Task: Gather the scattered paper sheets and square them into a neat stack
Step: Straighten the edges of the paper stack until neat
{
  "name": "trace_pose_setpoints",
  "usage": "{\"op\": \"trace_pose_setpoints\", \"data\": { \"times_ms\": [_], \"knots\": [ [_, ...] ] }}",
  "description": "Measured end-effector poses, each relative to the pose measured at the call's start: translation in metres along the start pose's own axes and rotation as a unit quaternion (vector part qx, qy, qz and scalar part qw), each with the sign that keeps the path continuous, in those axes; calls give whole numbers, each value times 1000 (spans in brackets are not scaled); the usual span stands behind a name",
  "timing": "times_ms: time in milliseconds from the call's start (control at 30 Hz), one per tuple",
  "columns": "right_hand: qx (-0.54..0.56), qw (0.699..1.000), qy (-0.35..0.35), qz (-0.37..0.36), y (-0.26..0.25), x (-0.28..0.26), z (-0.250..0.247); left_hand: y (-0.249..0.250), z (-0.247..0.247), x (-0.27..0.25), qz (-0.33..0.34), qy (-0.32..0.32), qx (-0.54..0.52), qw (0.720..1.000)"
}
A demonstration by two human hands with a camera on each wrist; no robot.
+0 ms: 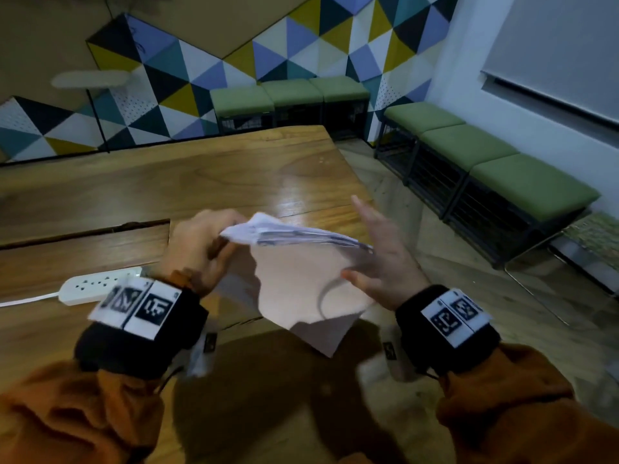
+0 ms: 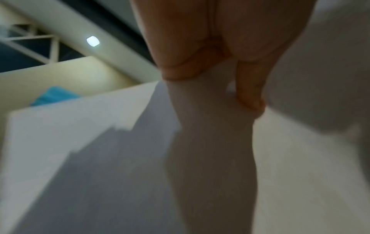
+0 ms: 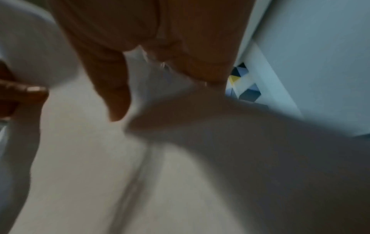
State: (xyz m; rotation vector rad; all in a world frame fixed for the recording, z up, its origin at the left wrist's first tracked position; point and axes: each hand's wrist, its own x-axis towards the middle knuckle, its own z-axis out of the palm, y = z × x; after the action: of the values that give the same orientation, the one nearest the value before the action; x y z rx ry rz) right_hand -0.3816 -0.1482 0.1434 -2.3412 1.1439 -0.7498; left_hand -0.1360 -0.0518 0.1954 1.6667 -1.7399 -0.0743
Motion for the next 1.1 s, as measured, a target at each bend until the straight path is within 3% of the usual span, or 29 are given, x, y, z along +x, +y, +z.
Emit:
{"op": "trace_pose_setpoints", "data": {
  "times_ms": [67, 133, 200, 233, 300, 367, 400, 467, 567, 633, 767, 967, 1100],
  "knots": [
    [125, 992, 6, 16, -2, 10, 4, 11, -12, 21, 73, -26, 43, 996],
    [220, 972, 53, 56, -1, 9, 9, 20, -15, 35, 95, 59, 76, 991],
    [297, 947, 89, 85, 0, 2, 14, 8, -11, 36, 14, 165, 55, 985],
    [329, 933, 109, 101, 0, -3, 17, -4, -6, 29, -41, 178, -25, 983],
    [367, 912, 138, 122, 2, -13, 26, -29, 13, 7, -135, 130, -242, 952],
    [378, 903, 150, 141, 2, -20, 35, -46, 38, -15, -190, 39, -378, 905],
    [375, 903, 150, 150, 3, -23, 41, -50, 51, -24, -198, 9, -409, 890],
    [372, 904, 135, 161, 4, -33, 51, -53, 75, -38, -201, 24, -427, 881],
    [337, 921, 92, 174, 5, -50, 68, -52, 100, -57, -179, 98, -392, 897],
    [331, 920, 76, 198, 5, -55, 76, -47, 109, -67, -158, 113, -366, 910],
    [327, 920, 110, 187, 3, -56, 81, -40, 112, -68, -112, 175, -301, 931],
    [286, 917, 54, 274, 11, -62, 95, -34, 122, -84, -162, 165, -298, 926],
    [322, 902, 83, 277, 7, -65, 98, -40, 127, -83, -184, 143, -300, 925]
  ]
}}
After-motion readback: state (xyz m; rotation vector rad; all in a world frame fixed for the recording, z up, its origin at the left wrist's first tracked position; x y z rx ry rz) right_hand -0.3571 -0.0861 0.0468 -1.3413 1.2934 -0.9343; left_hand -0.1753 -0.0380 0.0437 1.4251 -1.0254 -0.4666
